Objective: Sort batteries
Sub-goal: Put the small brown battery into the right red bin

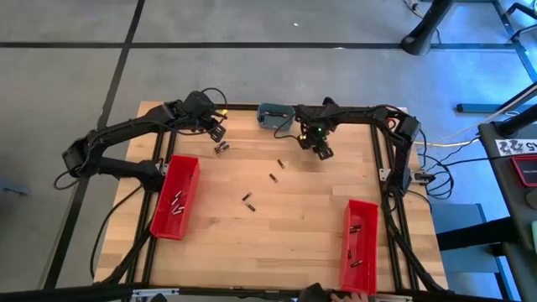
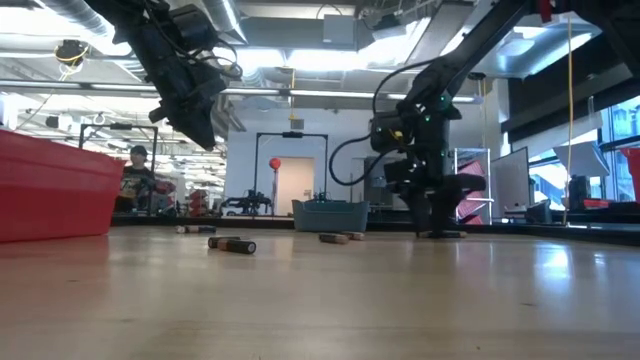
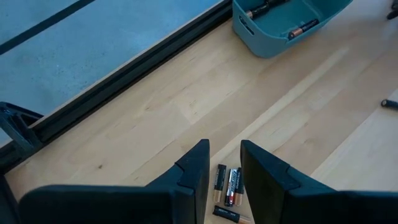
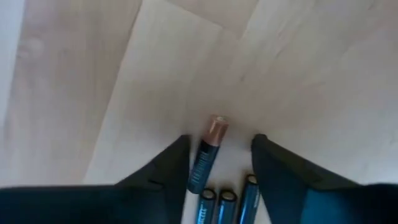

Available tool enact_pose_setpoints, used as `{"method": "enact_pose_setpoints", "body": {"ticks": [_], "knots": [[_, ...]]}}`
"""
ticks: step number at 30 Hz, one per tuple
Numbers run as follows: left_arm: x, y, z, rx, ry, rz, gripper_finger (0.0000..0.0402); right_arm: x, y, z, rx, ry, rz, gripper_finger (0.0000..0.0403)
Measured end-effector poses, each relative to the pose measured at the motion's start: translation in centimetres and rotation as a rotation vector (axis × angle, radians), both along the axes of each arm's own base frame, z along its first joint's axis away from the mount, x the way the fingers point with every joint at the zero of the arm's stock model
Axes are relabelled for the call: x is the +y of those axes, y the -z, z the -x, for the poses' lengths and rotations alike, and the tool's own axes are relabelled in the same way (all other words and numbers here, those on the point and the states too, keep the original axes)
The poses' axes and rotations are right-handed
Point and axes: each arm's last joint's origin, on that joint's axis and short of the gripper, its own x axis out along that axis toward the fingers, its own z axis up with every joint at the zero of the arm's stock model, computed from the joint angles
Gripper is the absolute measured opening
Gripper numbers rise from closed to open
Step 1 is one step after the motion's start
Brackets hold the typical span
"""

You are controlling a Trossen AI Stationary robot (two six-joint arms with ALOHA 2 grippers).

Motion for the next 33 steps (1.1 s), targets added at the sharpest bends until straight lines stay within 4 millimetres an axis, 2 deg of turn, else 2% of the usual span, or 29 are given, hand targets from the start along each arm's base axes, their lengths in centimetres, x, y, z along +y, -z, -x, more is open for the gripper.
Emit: {"method": "enact_pose_setpoints", "body": {"ticks": [2,6,8,10,14,17,21,25,30,33], "knots": [[0.0,0.0,0.0,0.0,-0.001,0.001,0.0082,0.0,0.4,0.1,0.021,0.01,-0.013,0.0132],[0.0,0.0,0.0,-0.001,-0.002,0.001,0.0082,0.3,0.6,0.1,0.051,0.023,-0.026,0.0033],[0.0,0.0,0.0,-0.003,-0.004,0.001,0.0082,0.7,0.5,-0.2,0.062,0.046,-0.025,0.0017],[0.0,0.0,0.0,-0.003,-0.004,0.002,0.0082,0.9,0.0,-0.7,0.062,0.084,-0.026,0.0025],[0.0,0.0,0.0,-0.003,-0.005,0.002,0.0082,1.9,-2.6,-2.1,0.021,0.136,-0.021,0.0015],[0.0,0.0,0.0,-0.004,-0.006,0.003,0.0082,3.3,-7.3,-2.5,-0.097,0.171,-0.035,0.0014],[0.0,0.0,0.0,-0.006,-0.009,0.004,0.0082,6.2,-12.3,-1.0,-0.192,0.248,-0.097,0.0014],[0.0,0.0,0.0,-0.006,-0.009,0.005,0.0082,10.7,-17.4,2.3,-0.226,0.306,-0.098,0.0014],[0.0,0.0,0.0,-0.006,-0.009,0.004,0.0082,16.3,-20.8,6.2,-0.186,0.492,-0.317,0.0014],[0.0,0.0,0.0,-0.006,-0.009,0.004,0.0082,19.9,-21.5,7.6,-0.107,0.532,-0.509,0.0014]]}}
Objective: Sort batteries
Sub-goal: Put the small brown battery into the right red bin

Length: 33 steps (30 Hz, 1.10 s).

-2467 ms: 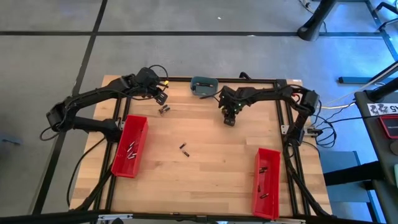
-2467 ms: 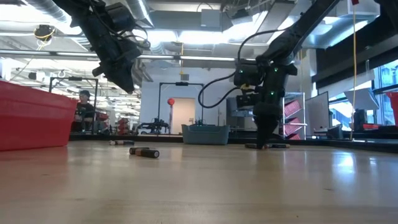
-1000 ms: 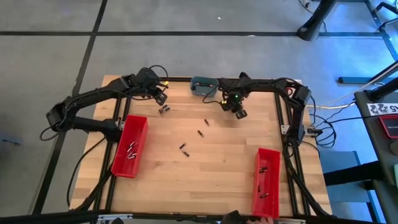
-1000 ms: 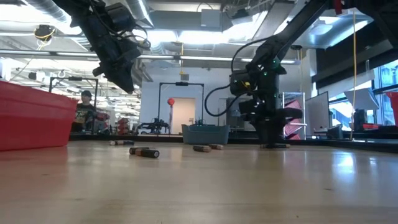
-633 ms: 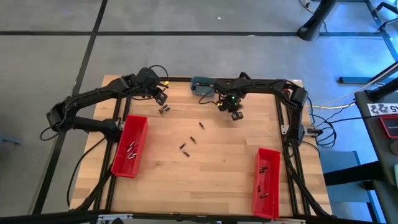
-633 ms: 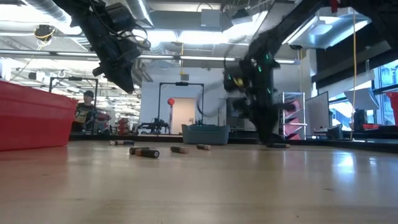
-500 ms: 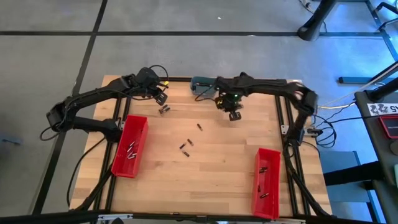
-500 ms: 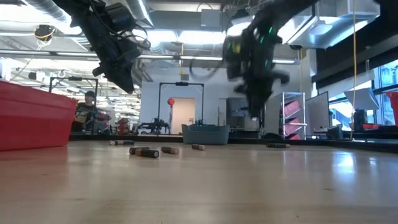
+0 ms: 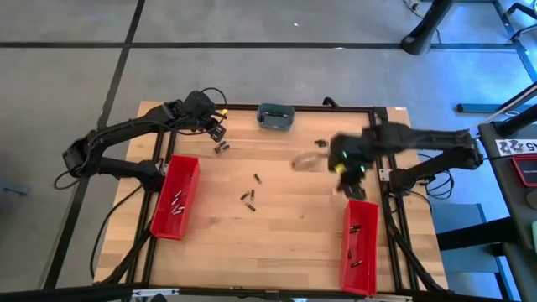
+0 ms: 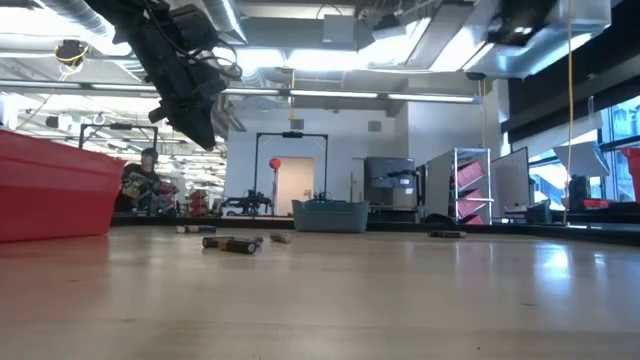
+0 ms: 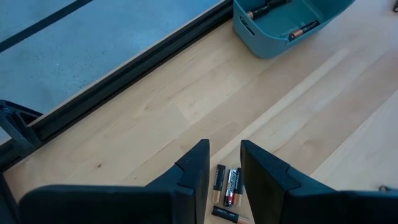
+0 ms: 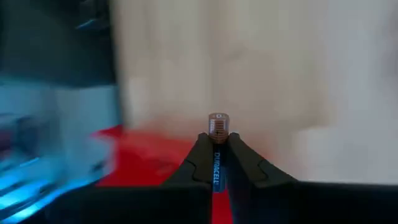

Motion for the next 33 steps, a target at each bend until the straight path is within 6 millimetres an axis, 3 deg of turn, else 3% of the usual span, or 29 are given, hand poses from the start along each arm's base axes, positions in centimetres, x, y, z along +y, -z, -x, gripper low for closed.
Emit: {"method": "enact_pose_setpoints", "body": {"ticks": [4,8,12,20,28,33], "knots": [[0.0,0.0,0.0,-0.003,0.0,-0.002,0.0082,3.9,0.7,1.7,0.115,-0.009,-0.122,0.0014],[0.0,-0.1,-0.1,0.0,0.01,-0.011,0.0082,6.9,3.3,2.6,0.206,0.056,-0.177,0.0014],[0.0,0.0,0.0,0.002,0.012,-0.012,0.0082,8.8,6.1,3.8,0.197,0.244,-0.212,0.0014],[0.0,0.0,0.0,0.016,0.032,-0.022,0.0082,10.3,11.7,6.3,0.328,0.386,-0.094,0.0014],[0.0,0.0,0.0,0.028,0.05,-0.032,0.0082,11.1,12.7,8.6,0.304,0.462,-0.046,0.0014],[0.0,0.0,0.0,0.027,0.049,-0.031,0.0082,10.9,14.4,9.5,0.371,0.496,-0.021,0.0015]]}}
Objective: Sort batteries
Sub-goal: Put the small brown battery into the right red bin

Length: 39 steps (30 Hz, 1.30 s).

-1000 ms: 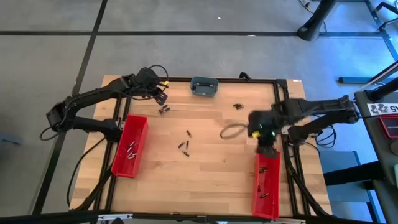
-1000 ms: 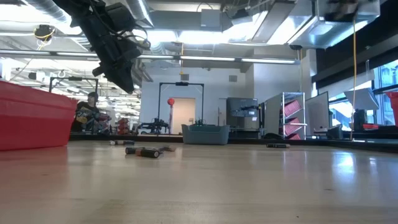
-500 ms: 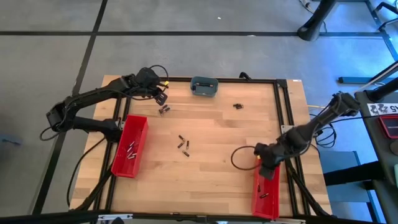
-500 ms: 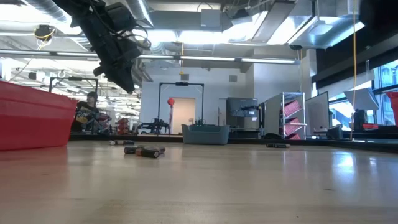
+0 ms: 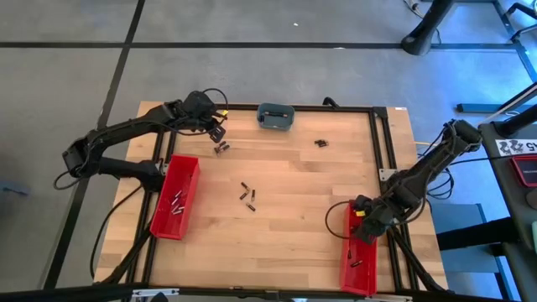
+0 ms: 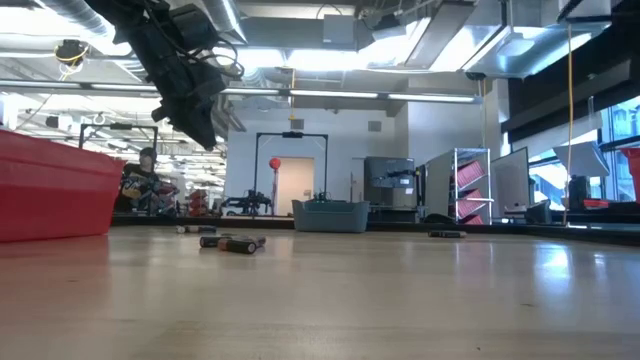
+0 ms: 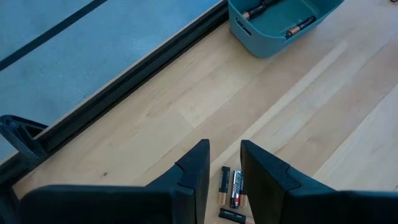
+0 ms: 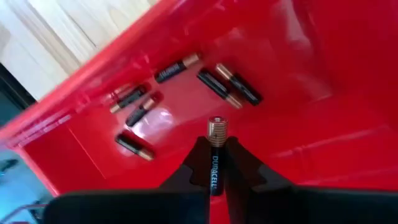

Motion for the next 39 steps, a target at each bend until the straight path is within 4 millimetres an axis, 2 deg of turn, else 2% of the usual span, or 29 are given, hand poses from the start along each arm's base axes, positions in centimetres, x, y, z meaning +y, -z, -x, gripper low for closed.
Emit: {"method": "enact_pose_setpoints", "body": {"ticks": [13,21,25,28,32,36,39], "knots": [[0.0,0.0,0.0,0.0,-0.001,0.001,0.0082,-0.1,1.3,0.1,0.013,0.004,-0.028,0.0019],[0.0,0.0,0.0,-0.018,-0.027,0.015,0.0082,-0.2,1.3,-0.1,-0.049,0.033,0.029,0.0066],[0.0,0.0,0.0,-0.019,-0.029,0.016,0.0082,0.0,0.5,-0.3,-0.063,0.004,0.013,0.0092],[0.0,0.0,0.0,-0.02,-0.029,0.016,0.0082,0.4,-1.0,-0.4,-0.096,-0.059,-0.044,0.0107],[0.0,0.0,0.0,-0.02,-0.029,0.015,0.0082,0.1,-5.1,-0.5,-0.154,-0.037,-0.098,0.0108],[0.1,-0.1,-0.1,-0.028,-0.026,0.006,0.0082,-2.1,-10.1,-0.5,-0.235,0.118,-0.074,0.0096],[0.2,-0.3,-0.3,-0.059,-0.026,-0.016,0.0082,-4.6,-13.2,-0.6,-0.402,0.247,0.103,0.009]]}}
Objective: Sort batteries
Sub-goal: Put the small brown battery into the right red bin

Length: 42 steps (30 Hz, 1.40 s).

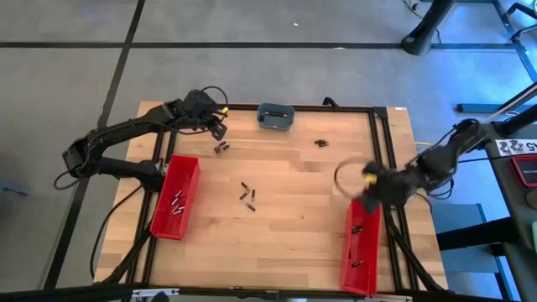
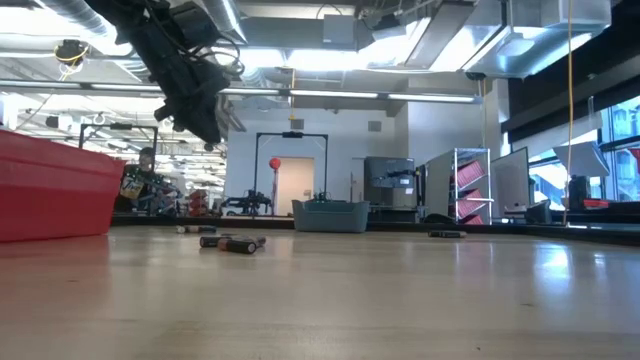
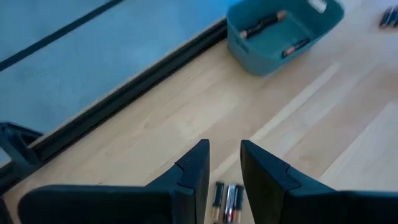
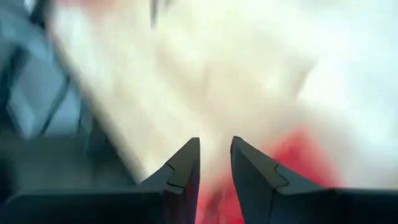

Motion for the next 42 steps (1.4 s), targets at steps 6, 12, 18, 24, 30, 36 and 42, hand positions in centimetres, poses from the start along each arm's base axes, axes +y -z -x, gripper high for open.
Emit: {"method": "enact_pose_setpoints", "body": {"ticks": [6,12,18,24,30,36,42], "knots": [[0.2,-0.3,-0.3,-0.066,-0.038,-0.004,0.0082,-4.8,-2.0,-0.4,-0.16,0.351,0.435,0.0088],[0.1,-0.1,-0.1,-0.171,-0.208,0.116,0.0082,-8.2,-0.3,-1.5,-0.03,0.389,0.587,0.0088],[-0.3,0.5,0.4,-0.189,-0.367,0.249,0.0082,-10.8,2.3,-4.3,-0.058,0.17,0.665,0.0088],[-1.1,1.0,0.7,-0.079,-0.291,0.27,0.0082,-12.2,5.6,-7.9,-0.192,-0.08,0.655,0.0088],[-2.8,0.9,-0.6,-0.094,-0.132,0.329,0.0082,-14.1,9.0,-10.0,-0.077,-0.228,0.612,0.0116],[-4.0,0.4,-2.0,-0.17,-0.066,0.309,0.0082,-18.8,12.1,-9.6,0.08,-0.23,0.524,0.019],[-4.8,0.3,-2.6,-0.191,-0.058,0.307,0.0082,-23.3,14.7,-7.8,0.254,-0.284,0.532,0.0231]]}}
